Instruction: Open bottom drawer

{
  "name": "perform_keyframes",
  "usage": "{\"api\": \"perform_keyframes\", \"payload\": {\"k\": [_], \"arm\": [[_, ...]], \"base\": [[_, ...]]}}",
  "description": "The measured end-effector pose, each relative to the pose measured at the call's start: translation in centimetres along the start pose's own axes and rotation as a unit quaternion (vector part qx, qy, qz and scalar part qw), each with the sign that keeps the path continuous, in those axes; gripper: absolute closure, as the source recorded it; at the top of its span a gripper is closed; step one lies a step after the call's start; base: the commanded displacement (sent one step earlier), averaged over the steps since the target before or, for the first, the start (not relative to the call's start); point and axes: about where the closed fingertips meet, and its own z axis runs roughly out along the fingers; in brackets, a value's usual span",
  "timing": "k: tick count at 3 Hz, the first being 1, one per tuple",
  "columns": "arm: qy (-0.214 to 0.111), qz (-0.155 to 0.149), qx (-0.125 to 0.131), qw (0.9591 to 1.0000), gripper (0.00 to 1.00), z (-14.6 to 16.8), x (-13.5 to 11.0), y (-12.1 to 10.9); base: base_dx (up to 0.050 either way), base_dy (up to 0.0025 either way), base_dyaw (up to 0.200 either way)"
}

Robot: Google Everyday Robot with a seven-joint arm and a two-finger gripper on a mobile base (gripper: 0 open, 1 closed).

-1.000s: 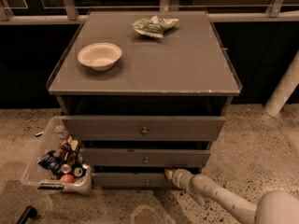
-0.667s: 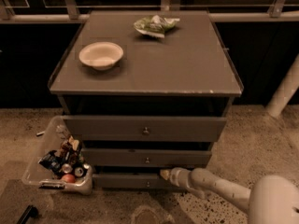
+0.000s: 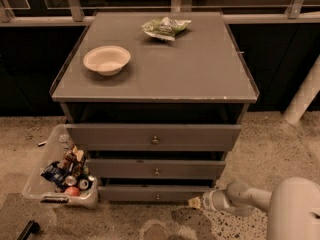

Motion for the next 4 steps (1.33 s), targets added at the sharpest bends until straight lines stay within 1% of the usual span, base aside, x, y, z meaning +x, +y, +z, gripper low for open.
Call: {"api": "perform_keyframes", "payload": {"k": [1, 2, 3, 4], "arm": [[0.007, 0.0, -0.008, 0.9999, 1.0, 0.1, 0.5, 0.3], [-0.033, -0.02, -0.006, 0.9992, 1.0, -0.6, -1.0, 1.3], [-0.091, -0.039, -0.016, 0.995, 1.0, -1.8, -4.1, 2.8], [-0.091, -0.039, -0.016, 0.995, 1.0, -1.8, -4.1, 2.8]], "base": [[0.0, 0.0, 0.0], [0.0, 0.0, 0.0], [0.0, 0.0, 0.0], [0.0, 0.0, 0.0]]}}
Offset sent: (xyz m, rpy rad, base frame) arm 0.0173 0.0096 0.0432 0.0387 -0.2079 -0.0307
